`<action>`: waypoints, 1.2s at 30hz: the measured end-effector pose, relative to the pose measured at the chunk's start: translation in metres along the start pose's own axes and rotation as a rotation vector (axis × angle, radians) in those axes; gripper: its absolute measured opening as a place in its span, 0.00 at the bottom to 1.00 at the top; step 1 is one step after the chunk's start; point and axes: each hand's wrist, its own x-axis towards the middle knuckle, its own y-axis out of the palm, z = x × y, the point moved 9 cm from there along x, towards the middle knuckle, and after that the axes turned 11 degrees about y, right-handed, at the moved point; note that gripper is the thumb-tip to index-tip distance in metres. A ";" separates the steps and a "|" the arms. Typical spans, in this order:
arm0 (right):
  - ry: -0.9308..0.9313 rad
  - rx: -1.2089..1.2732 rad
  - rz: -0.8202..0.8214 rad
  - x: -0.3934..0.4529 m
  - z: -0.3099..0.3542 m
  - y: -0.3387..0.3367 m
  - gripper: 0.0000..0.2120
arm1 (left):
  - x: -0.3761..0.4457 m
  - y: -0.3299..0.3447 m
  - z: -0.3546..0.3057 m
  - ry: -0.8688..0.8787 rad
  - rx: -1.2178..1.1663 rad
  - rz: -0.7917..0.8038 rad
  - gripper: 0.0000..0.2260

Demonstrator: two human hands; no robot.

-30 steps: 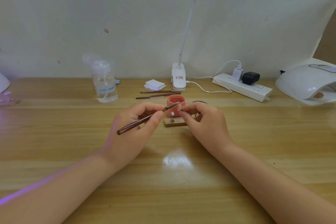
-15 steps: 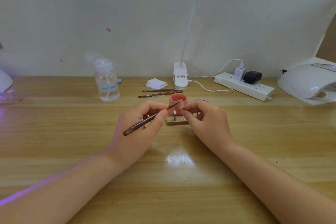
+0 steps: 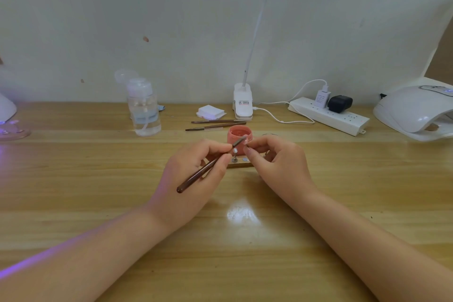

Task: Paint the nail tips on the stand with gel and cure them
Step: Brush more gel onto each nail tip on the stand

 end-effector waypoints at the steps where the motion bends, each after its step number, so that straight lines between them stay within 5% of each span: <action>1: 0.000 -0.002 0.000 0.000 0.000 0.000 0.05 | -0.001 0.000 0.001 -0.003 0.002 0.001 0.07; 36: -0.009 0.080 0.025 -0.003 0.007 -0.001 0.05 | -0.001 -0.001 0.000 -0.026 -0.072 -0.002 0.06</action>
